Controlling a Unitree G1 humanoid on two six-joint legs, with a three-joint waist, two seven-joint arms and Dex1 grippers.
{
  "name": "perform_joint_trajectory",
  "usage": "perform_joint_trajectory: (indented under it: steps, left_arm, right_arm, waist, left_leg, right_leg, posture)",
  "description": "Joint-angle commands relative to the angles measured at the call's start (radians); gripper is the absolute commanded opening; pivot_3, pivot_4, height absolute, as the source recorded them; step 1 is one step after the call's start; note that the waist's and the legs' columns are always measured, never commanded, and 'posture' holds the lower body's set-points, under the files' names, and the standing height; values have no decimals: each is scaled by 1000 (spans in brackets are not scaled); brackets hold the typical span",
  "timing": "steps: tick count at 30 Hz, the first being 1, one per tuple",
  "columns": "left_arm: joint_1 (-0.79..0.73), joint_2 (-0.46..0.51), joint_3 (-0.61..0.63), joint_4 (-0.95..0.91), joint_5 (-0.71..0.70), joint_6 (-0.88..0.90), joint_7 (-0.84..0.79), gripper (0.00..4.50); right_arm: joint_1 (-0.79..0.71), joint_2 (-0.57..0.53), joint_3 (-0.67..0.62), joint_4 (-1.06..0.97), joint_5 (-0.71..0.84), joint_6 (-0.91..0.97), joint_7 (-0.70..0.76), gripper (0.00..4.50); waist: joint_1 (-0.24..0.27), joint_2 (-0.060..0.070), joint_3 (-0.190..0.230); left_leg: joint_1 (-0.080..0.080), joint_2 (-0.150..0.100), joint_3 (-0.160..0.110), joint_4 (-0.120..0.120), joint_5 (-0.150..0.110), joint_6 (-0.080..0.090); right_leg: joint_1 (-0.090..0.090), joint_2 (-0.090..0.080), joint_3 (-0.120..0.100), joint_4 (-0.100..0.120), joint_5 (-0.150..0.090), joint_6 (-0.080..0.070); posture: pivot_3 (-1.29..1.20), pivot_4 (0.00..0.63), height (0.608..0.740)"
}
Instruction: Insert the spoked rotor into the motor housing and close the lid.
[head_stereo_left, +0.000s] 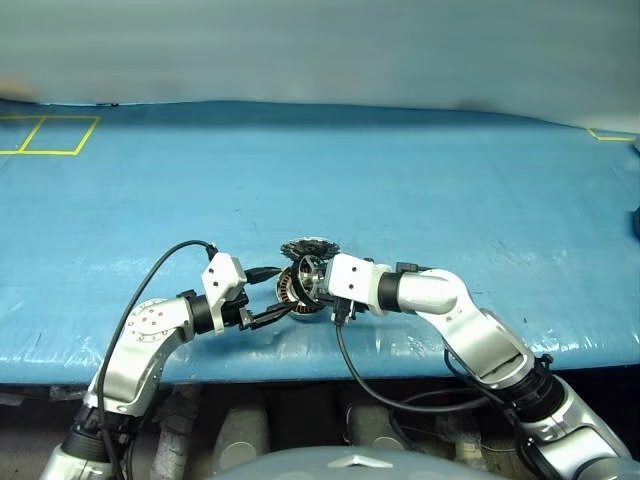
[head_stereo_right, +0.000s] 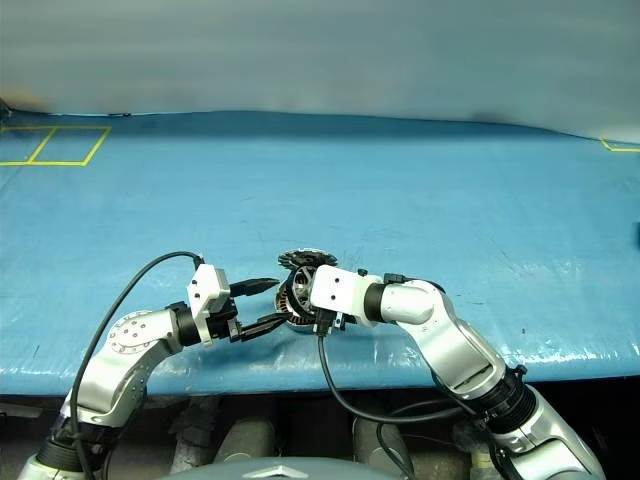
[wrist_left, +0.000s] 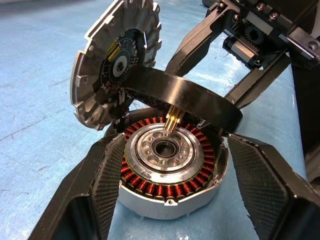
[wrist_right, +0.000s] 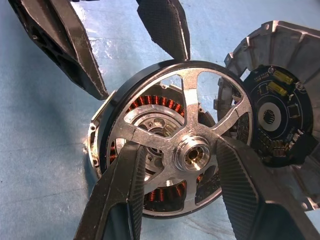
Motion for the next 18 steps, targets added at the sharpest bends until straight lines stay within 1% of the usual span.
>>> perform_joint_trajectory:
  steps: [1,4,6,7,10,14,18]
  left_arm:
    - [-2,-4,-4,-15,4,-24,-3,3515]
    - [0,-6,-4,-14,5,-27,-2,3515]
    - [1,-7,-4,-13,5,-28,-1,3515]
    - [2,-7,-5,-13,6,-29,-2,3515]
    - [4,-8,-4,-10,5,-31,-2,3515]
    - [3,-10,-1,-3,2,-35,-1,3515]
    - [-1,-16,-2,5,2,-38,-3,3515]
  right_arm:
    - [-9,-8,4,-8,-26,-36,6,1770]
    - [-6,-2,4,2,-32,-52,3,1770]
    - [-6,7,1,12,-39,-58,-3,2478]
    - [-5,11,-2,15,-37,-57,-3,2660]
    - [-5,7,2,4,-39,-44,13,3576]
    - [3,-3,-14,-25,-13,-36,48,3576]
    - [9,0,-53,-44,19,-29,53,3576]
  waist:
    - [0,0,0]
    - [0,0,0]
    - [0,0,0]
    - [0,0,0]
    - [0,0,0]
    - [0,0,0]
    - [0,0,0]
  left_leg:
    - [0,0,0,0,0,0]
    - [0,0,0,0,0,0]
    - [0,0,0,0,0,0]
    - [0,0,0,0,0,0]
    - [0,0,0,0,0,0]
    - [0,0,0,0,0,0]
    - [0,0,0,0,0,0]
  right_leg:
    - [0,0,0,0,0,0]
    - [0,0,0,0,0,0]
    - [0,0,0,0,0,0]
    - [0,0,0,0,0,0]
    - [0,0,0,0,0,0]
    - [0,0,0,0,0,0]
    - [0,0,0,0,0,0]
  posture:
    - [0,150,740]
    - [0,150,740]
    - [0,150,740]
    - [0,150,740]
    - [0,150,740]
    - [0,150,740]
    - [0,150,740]
